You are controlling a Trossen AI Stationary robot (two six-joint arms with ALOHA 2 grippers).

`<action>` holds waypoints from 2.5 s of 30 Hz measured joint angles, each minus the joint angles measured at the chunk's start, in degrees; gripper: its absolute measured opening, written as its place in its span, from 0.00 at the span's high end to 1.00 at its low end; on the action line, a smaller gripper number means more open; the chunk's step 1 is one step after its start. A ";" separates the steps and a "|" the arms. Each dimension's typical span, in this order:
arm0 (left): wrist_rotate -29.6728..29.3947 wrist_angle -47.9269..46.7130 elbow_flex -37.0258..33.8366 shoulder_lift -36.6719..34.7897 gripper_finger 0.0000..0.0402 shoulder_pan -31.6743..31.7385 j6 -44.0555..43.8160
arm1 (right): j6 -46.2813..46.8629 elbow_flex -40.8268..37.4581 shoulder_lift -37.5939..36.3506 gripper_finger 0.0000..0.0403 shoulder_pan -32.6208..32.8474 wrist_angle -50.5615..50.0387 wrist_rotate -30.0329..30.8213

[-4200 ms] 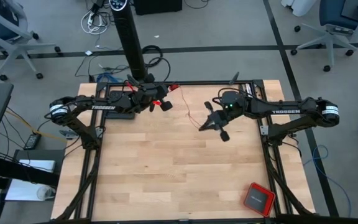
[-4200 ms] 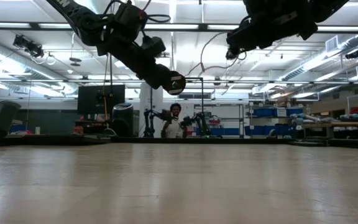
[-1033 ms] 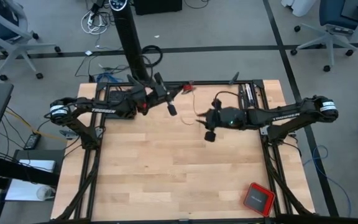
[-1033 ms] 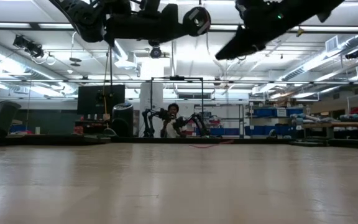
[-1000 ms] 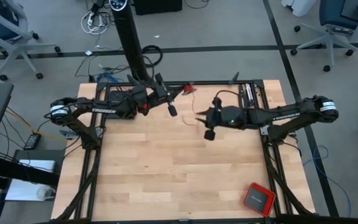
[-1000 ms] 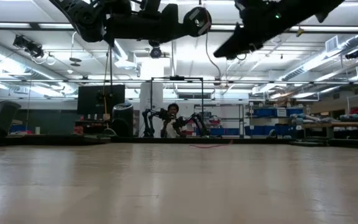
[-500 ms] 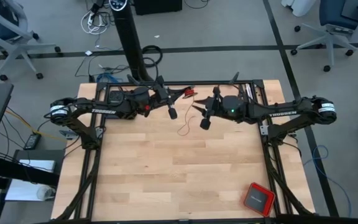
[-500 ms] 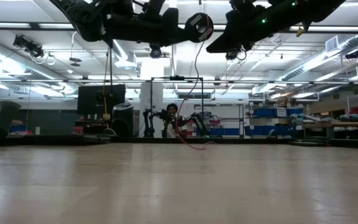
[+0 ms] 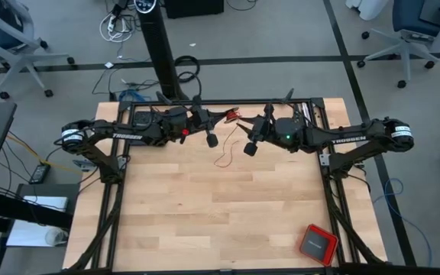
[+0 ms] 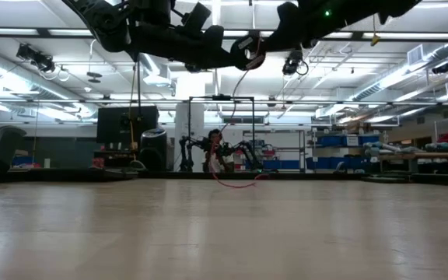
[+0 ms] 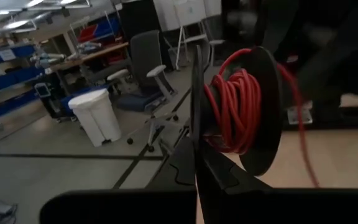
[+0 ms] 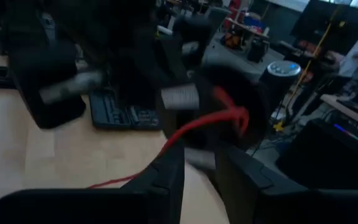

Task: Coil cords
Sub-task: Coil the red wire onto the spool

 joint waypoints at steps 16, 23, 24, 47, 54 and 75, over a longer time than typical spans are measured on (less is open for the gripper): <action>4.20 -1.98 0.00 0.00 1.00 0.11 1.58 | -6.65 4.67 -0.02 0.78 0.81 -2.26 -0.42; 6.76 -1.15 0.00 0.02 1.00 -0.10 1.90 | -7.78 4.99 -0.02 0.78 0.80 -1.62 -2.90; 7.31 -1.19 0.00 0.02 1.00 -0.06 1.87 | -7.77 4.99 0.13 0.78 0.81 -1.29 -3.26; 19.99 0.13 0.00 0.54 1.00 -0.09 3.39 | -1.01 12.76 5.39 0.79 0.14 -5.23 -16.29; 21.43 0.57 0.00 0.54 1.00 -0.11 3.13 | 2.36 17.05 6.04 0.80 -0.26 -14.20 -19.59; 21.46 -4.19 0.00 0.07 1.00 -0.95 2.73 | 12.82 17.73 -0.55 0.80 2.20 -44.47 -11.18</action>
